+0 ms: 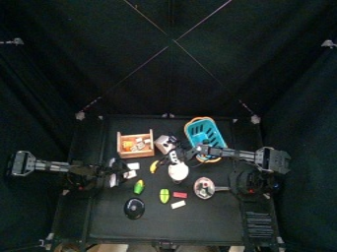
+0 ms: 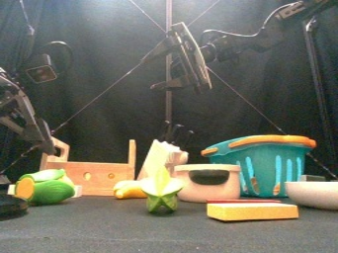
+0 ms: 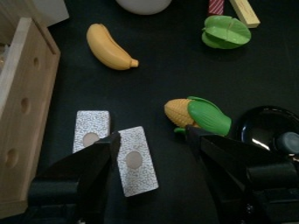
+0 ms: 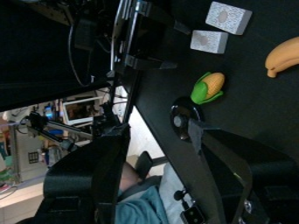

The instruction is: Grab cleaver

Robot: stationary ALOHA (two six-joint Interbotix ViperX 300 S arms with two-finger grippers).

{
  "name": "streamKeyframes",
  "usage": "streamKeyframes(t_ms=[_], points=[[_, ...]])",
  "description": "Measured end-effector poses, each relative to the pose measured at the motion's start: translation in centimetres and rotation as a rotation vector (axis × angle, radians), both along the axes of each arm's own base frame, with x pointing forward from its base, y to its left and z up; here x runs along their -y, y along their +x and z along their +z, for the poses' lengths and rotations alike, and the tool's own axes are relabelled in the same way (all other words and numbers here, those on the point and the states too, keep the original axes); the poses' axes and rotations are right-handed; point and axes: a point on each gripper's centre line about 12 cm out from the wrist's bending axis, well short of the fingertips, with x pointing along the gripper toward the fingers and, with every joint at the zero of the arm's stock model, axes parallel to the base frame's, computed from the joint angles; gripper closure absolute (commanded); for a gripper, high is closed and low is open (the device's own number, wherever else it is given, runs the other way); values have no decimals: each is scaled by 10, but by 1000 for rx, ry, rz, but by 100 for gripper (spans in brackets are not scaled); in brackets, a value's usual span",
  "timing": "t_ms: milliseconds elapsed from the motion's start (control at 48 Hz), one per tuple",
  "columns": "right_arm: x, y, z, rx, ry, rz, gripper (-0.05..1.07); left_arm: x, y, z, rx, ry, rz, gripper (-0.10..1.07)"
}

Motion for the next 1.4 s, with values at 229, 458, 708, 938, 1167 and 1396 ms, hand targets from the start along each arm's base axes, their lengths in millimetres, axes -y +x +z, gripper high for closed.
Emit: streamKeyframes(t_ms=[229, 458, 708, 938, 1167, 1396], points=[[0, 0, 0, -1, 2, 1, 13, 0, 0, 0, -2, 1, -1, 3], [-1, 0, 1, 1, 1, 2, 14, 0, 0, 0, -1, -1, -1, 3], [0, 0, 0, 0, 1, -1, 14, 0, 0, 0, -1, -3, 0, 3], [-1, 0, 1, 1, 0, 3, 14, 0, 0, 0, -1, -10, 8, 3], [-3, 0, 0, 2, 4, 0, 14, 0, 0, -1, -2, -12, 9, 3], [-145, -118, -131, -280, -66, -209, 14, 0, 0, -1, -4, -10, 8, 3]])
